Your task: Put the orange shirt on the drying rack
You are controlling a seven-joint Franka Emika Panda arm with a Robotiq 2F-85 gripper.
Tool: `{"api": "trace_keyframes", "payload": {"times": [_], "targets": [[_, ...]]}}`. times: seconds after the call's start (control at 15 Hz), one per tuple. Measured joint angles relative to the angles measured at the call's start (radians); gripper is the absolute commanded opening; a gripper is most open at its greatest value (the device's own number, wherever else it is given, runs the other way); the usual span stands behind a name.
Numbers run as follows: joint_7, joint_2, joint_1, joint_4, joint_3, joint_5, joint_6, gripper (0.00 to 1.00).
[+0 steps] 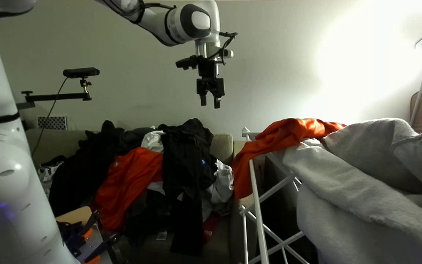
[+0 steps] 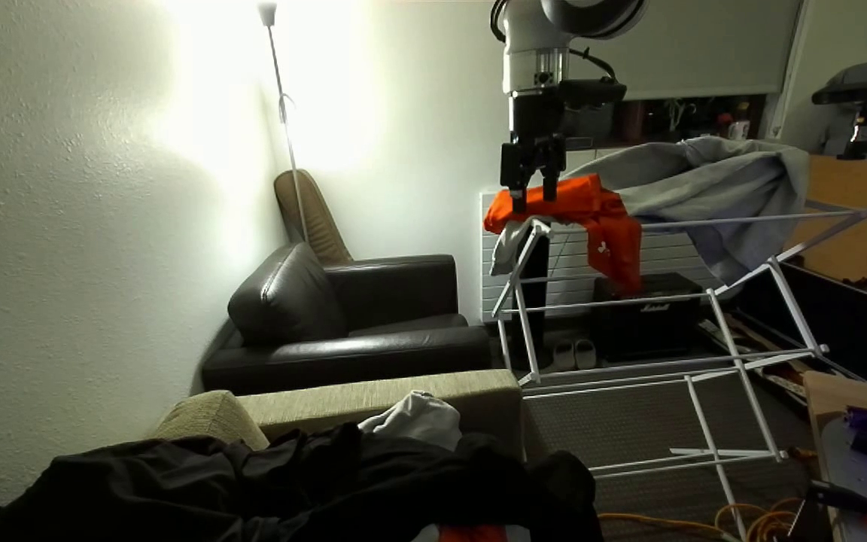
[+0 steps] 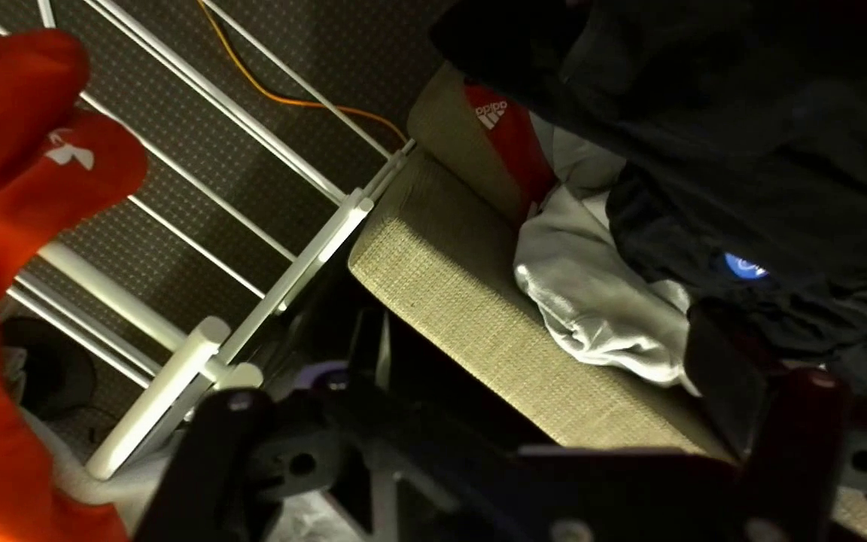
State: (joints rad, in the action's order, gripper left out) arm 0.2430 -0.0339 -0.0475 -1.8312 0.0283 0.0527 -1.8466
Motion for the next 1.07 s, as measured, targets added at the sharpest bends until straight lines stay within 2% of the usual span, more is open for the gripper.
{"api": "trace_keyframes", "payload": {"times": [0.67,1.07], "targets": [[0.017,0.257,-0.090,-0.315,0.117,0.000,-0.001,1.00],[0.100,0.364,-0.103,-0.476,0.182,0.003,-0.129,1.00]]}}
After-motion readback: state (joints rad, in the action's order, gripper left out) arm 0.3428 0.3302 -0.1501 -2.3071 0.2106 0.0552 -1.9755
